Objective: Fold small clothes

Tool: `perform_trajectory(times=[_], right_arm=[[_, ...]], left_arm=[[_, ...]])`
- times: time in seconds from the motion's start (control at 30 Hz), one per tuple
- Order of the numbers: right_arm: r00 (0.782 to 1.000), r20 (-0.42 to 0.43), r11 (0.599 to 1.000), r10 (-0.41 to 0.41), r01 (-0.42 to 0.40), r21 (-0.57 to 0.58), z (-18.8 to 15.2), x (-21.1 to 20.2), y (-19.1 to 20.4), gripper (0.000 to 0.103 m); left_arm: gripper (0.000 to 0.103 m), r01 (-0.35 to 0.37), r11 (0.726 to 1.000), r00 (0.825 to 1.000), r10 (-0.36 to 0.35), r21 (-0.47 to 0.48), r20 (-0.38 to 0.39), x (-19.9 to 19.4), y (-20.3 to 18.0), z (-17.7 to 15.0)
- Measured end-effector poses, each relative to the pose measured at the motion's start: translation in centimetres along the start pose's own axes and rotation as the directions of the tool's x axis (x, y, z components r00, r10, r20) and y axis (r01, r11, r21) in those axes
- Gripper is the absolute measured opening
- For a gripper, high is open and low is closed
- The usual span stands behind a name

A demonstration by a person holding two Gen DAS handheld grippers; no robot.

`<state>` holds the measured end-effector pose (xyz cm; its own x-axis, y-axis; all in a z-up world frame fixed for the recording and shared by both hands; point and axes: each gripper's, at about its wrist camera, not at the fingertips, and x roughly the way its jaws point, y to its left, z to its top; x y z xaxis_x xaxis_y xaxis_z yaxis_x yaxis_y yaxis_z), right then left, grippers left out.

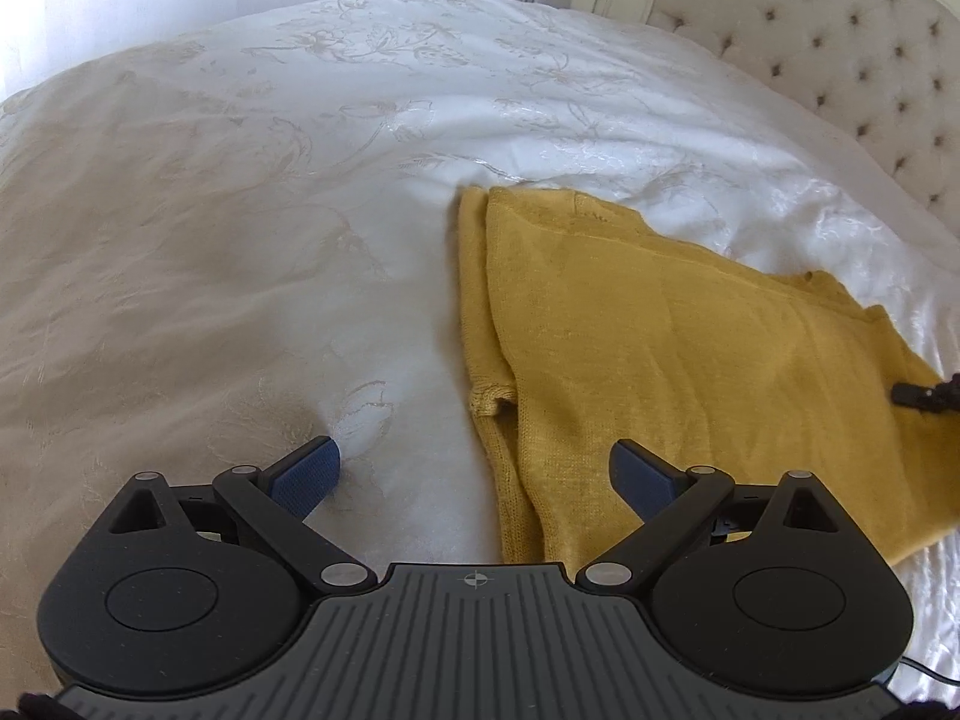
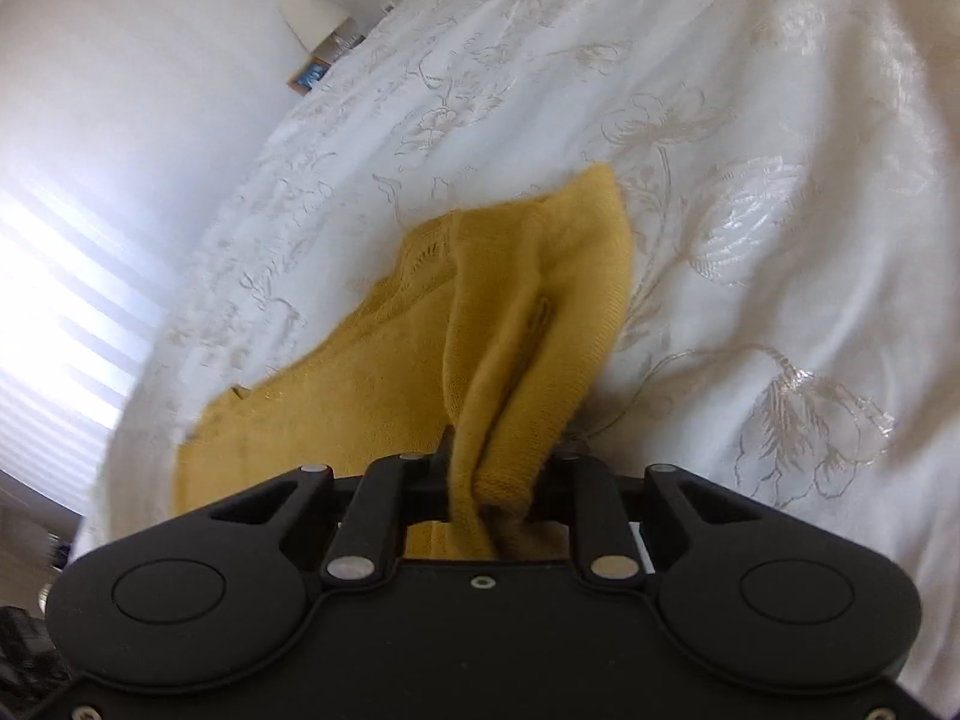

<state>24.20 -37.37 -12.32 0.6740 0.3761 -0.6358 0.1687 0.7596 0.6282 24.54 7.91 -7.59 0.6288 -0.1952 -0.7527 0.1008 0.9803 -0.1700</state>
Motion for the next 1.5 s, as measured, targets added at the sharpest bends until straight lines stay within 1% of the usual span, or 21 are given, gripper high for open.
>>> perform_trajectory(times=[0.03,0.1,0.17,0.27,0.43,0.5,0.6,0.67,0.77,0.9,0.97,1.07,1.1,1.13,1.17,1.2,1.23,1.3,1.37,1.43,1.5], right_arm=[[1.000,0.007,0.999,-0.026,0.026,-0.021,0.0,-0.3,1.0,0.028],[0.999,0.018,0.998,-0.047,0.048,-0.045,0.3,-1.0,3.0,0.027],[0.997,0.023,0.993,-0.073,0.074,-0.093,0.6,-1.6,5.7,0.027],[0.997,0.020,0.980,-0.080,0.083,-0.182,0.9,-2.1,10.3,0.027],[0.998,-0.010,0.966,-0.055,0.051,-0.255,0.5,-1.4,17.2,0.026],[0.999,-0.030,0.962,-0.038,0.028,-0.272,-0.5,0.1,19.8,0.026],[0.998,-0.055,0.954,-0.011,-0.006,-0.299,-2.3,2.1,22.7,0.026],[0.997,-0.078,0.949,-0.004,-0.021,-0.313,-3.6,3.8,24.4,0.025],[0.995,-0.097,0.942,-0.017,-0.017,-0.335,-5.6,6.2,26.3,0.026],[0.993,-0.094,0.925,-0.066,0.026,-0.380,-8.2,9.0,27.7,0.026],[0.992,-0.084,0.908,-0.089,0.046,-0.416,-9.4,10.0,28.3,0.026],[0.991,-0.082,0.888,-0.105,0.056,-0.456,-10.9,10.7,29.0,0.027],[0.991,-0.077,0.883,-0.107,0.059,-0.465,-11.3,10.9,29.3,0.028],[0.991,-0.078,0.879,-0.105,0.056,-0.473,-11.6,11.1,29.6,0.031],[0.991,-0.087,0.876,-0.102,0.048,-0.479,-11.8,11.3,29.7,0.032],[0.992,-0.091,0.873,-0.091,0.035,-0.486,-12.0,11.3,29.9,0.037],[0.993,-0.102,0.872,-0.058,0.000,-0.490,-12.2,11.1,30.1,0.048],[0.992,-0.120,0.867,0.024,-0.081,-0.492,-12.3,10.8,30.5,0.057],[0.989,-0.120,0.847,0.083,-0.134,-0.515,-12.5,9.9,30.9,0.058],[0.982,-0.119,0.838,0.147,-0.188,-0.512,-12.1,8.9,30.6,0.058],[0.980,-0.092,0.839,0.174,-0.197,-0.507,-11.3,7.7,30.1,0.058]], left_arm=[[0.098,0.002,1.000,1.000,-0.002,-0.001,0.000,-0.1,0.1,0.0],[0.098,0.002,1.000,1.000,-0.002,-0.003,-0.001,-0.4,0.3,0.3],[0.098,-0.001,1.000,1.000,0.001,-0.010,0.005,-0.7,0.7,0.5],[0.098,-0.008,1.000,1.000,0.008,-0.023,0.014,-1.2,1.6,1.3],[0.098,-0.029,0.998,0.999,0.031,-0.060,0.033,-2.1,3.4,2.0],[0.098,-0.033,0.996,0.999,0.036,-0.085,0.037,-2.3,4.1,2.1],[0.098,-0.016,0.992,0.999,0.020,-0.123,0.034,-2.4,5.1,2.4],[0.098,-0.009,0.989,0.999,0.014,-0.149,0.034,-2.5,5.9,2.5],[0.098,-0.013,0.984,0.999,0.021,-0.177,0.040,-2.6,6.8,2.8],[0.098,-0.015,0.979,0.999,0.024,-0.203,0.043,-2.7,7.5,2.9],[0.098,-0.016,0.977,0.999,0.025,-0.213,0.039,-2.6,7.7,2.9],[0.098,-0.016,0.975,0.999,0.024,-0.223,0.034,-2.3,7.9,3.0],[0.098,-0.016,0.974,0.999,0.024,-0.225,0.033,-2.3,8.0,3.0],[0.098,-0.017,0.974,0.999,0.025,-0.228,0.033,-2.3,8.0,2.9],[0.098,-0.019,0.973,0.999,0.027,-0.231,0.032,-2.3,8.1,2.8],[0.098,-0.019,0.972,0.999,0.027,-0.233,0.032,-2.3,8.2,2.8],[0.098,-0.018,0.972,0.999,0.026,-0.236,0.033,-2.3,8.2,2.8],[0.097,-0.016,0.969,0.999,0.026,-0.246,0.037,-2.3,8.4,2.8],[0.097,-0.015,0.968,0.999,0.025,-0.252,0.038,-2.3,8.7,2.8],[0.097,-0.016,0.966,0.999,0.027,-0.257,0.040,-2.4,8.8,2.8],[0.097,-0.012,0.966,0.999,0.024,-0.258,0.044,-2.5,8.8,2.8]])
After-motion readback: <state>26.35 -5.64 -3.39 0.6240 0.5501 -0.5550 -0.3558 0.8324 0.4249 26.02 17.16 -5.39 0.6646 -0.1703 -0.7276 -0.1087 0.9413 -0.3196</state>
